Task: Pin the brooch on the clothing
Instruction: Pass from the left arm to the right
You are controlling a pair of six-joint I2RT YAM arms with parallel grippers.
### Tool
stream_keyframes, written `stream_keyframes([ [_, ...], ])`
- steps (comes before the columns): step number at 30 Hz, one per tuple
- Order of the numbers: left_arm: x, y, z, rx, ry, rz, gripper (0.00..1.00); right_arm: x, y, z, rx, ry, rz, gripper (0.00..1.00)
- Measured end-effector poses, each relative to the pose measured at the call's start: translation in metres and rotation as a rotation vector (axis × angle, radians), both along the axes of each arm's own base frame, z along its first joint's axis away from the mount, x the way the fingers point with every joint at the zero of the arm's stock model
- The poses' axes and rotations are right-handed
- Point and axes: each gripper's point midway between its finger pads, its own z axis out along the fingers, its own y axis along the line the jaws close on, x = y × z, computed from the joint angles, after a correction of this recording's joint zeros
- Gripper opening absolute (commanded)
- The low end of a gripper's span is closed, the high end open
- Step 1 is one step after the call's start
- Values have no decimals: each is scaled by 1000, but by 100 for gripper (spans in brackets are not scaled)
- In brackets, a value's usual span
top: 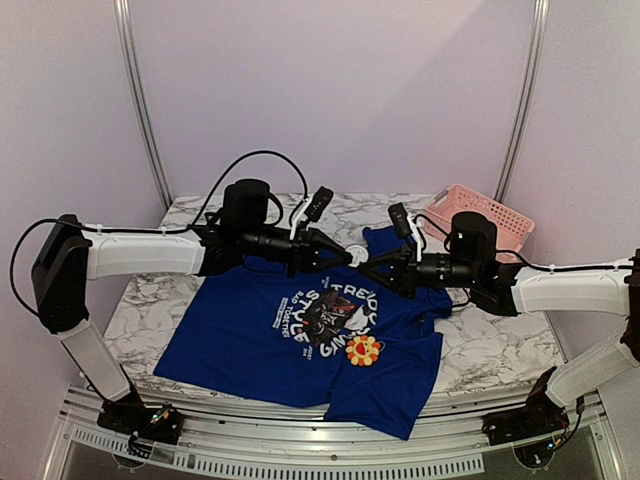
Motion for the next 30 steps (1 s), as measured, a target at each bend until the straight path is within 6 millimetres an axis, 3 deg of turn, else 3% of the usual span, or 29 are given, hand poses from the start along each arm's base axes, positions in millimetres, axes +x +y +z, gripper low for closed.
stream_keyframes([
  [10, 0, 0, 1, -4, 3, 0, 0, 5, -4, 10, 26, -22, -12, 15],
  [26, -3, -2, 0, -5, 6, -5, 0, 1, -2, 21, 68, -50, 19, 0],
  [27, -3, -2, 0, -4, 8, -5, 10, 2, -2, 20, 66, -49, 19, 0],
  [29, -2, -1, -2, 2, 14, 3, 42, 3, -2, 18, 63, -44, 18, 0],
  [30, -1, -1, -3, 5, 8, 10, 52, 3, -2, 17, 61, -42, 14, 0],
])
